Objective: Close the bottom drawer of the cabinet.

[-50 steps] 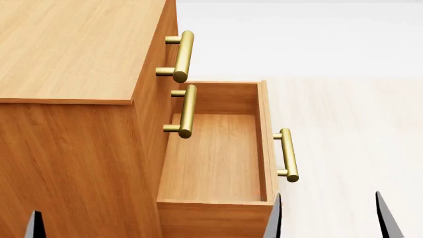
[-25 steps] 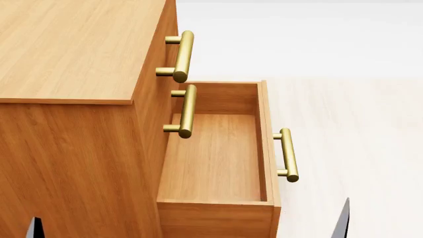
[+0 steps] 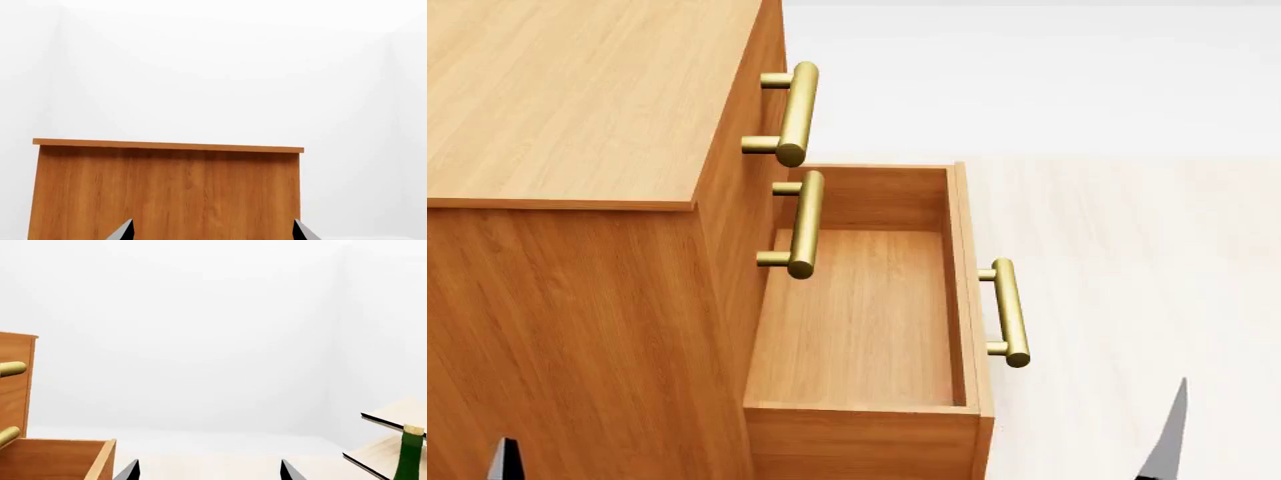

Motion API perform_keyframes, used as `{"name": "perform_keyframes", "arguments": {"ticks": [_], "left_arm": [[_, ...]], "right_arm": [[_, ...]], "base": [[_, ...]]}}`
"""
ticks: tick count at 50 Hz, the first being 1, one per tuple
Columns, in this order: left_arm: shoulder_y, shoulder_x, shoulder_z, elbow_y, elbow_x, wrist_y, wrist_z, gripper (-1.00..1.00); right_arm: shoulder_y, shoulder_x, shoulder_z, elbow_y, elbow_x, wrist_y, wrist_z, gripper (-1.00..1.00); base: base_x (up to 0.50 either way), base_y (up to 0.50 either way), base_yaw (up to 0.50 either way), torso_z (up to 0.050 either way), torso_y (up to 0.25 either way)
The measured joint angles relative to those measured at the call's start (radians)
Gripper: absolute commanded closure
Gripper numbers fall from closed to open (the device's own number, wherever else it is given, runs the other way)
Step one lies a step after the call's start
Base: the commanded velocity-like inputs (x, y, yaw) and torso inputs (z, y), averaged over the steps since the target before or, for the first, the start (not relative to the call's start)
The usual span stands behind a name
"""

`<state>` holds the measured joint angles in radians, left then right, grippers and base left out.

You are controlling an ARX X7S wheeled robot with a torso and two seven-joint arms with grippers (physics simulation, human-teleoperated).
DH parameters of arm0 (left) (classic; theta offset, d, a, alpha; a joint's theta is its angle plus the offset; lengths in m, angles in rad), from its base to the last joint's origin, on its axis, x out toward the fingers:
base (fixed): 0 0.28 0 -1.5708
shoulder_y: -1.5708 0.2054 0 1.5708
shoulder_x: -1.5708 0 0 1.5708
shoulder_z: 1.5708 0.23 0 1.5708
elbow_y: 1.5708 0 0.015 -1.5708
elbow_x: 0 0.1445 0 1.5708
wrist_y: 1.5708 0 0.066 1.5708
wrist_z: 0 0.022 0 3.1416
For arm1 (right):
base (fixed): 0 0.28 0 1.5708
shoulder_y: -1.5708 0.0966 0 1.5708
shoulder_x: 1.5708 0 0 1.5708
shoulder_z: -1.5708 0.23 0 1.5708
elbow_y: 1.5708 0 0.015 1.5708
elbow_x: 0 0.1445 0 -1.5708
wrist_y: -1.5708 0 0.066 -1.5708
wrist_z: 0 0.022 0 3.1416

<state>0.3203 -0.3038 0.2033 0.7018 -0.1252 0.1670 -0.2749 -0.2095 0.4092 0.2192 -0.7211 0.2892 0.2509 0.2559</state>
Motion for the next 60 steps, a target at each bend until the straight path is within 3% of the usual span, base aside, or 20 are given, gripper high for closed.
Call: {"name": "perform_keyframes", "arguments": {"ticks": [32, 60], "left_arm": [[-0.010, -0.008, 0.012, -0.009, 0.004, -0.003, -0.017, -1.00], [-0.066, -0.009, 0.016, -0.169, -0.010, 0.115, 0.004, -1.00]], "right_arm": [[0.143, 0.013, 0.018, 0.361, 0.251, 0.029, -0.164, -1.00], [0.212, 0.009, 0.002, 0.575, 0.331, 0.025, -0.279, -1.00]], "base": [[0.00, 0.00, 0.00, 0.000, 0.000], [0.00, 0.00, 0.00, 0.000, 0.000]]}}
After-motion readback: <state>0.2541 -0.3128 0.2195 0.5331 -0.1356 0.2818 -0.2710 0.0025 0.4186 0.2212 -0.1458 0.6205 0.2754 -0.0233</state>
